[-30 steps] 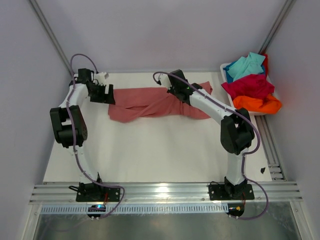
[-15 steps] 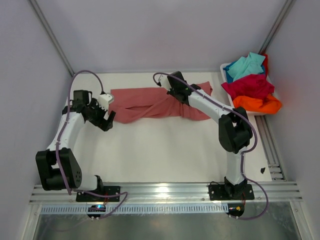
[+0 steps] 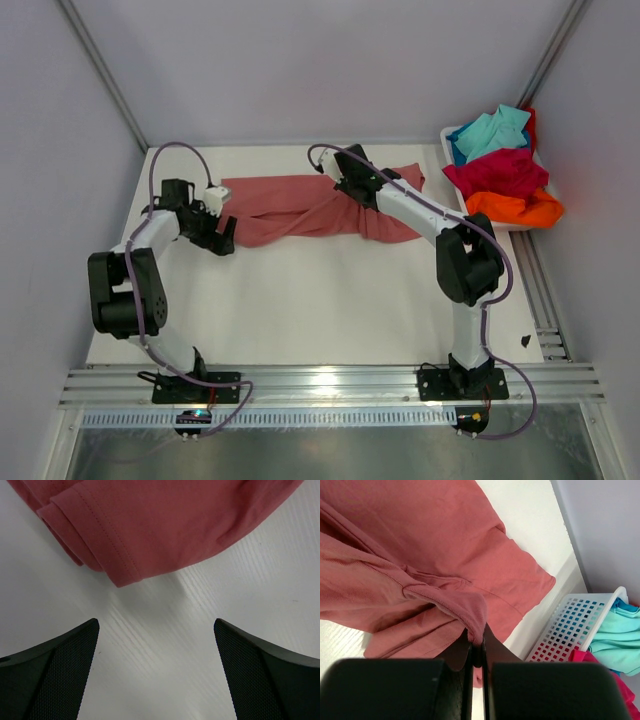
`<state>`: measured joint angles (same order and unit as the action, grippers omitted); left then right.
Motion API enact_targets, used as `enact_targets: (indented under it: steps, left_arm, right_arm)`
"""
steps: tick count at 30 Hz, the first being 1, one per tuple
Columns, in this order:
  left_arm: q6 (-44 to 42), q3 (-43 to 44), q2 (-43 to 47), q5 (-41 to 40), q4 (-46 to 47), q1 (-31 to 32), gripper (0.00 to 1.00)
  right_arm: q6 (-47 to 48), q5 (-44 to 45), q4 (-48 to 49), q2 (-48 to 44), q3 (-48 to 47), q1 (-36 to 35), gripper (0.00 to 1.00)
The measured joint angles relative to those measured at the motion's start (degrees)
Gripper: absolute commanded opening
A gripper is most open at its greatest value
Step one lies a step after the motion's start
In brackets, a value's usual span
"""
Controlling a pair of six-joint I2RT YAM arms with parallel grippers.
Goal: Fold and stack the t-shirts
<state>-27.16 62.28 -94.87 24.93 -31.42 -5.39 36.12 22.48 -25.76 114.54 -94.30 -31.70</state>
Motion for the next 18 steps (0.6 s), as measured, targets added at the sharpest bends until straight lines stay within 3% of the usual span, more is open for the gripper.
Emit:
enact_targets:
  steps: [18]
  left_arm:
    - [1.9, 1.5, -6.7, 0.0, 5.1, 0.0, 0.98]
  right_arm:
    - [-0.2, -0.7, -0.1, -0.2, 0.0, 0.0, 0.03]
